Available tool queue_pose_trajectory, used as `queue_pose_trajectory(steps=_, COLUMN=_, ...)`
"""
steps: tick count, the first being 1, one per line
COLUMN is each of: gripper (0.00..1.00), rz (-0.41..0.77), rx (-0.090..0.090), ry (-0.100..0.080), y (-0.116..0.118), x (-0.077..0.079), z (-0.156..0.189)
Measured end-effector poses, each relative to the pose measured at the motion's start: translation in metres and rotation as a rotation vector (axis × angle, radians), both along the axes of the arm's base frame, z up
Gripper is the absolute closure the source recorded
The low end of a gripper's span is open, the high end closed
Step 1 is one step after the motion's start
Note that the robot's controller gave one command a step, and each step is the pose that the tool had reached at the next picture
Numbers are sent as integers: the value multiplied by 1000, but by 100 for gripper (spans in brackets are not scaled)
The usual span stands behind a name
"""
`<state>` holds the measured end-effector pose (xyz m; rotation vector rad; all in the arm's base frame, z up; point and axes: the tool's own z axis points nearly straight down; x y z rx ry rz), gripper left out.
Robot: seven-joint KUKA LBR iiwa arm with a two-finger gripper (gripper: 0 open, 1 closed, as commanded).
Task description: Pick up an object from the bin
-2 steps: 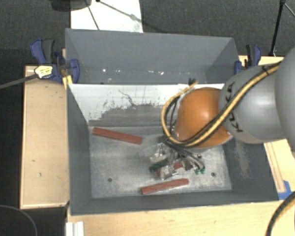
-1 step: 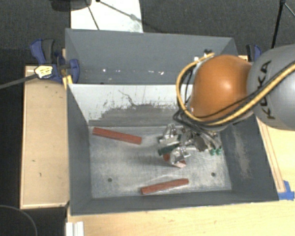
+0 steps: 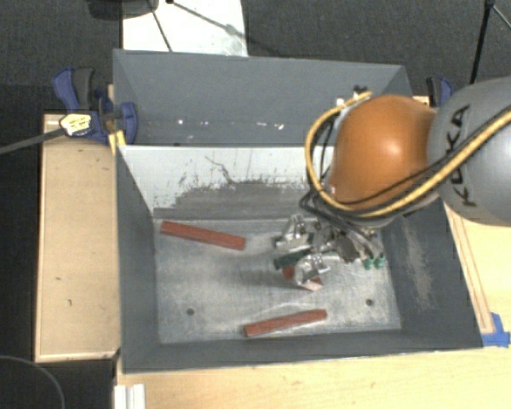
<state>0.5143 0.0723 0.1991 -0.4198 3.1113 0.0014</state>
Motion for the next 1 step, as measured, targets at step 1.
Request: queue_pose_trajectory(steps=1, gripper=100, rz=106, rx=-1, ry=4, y=0, x=7, z=31)
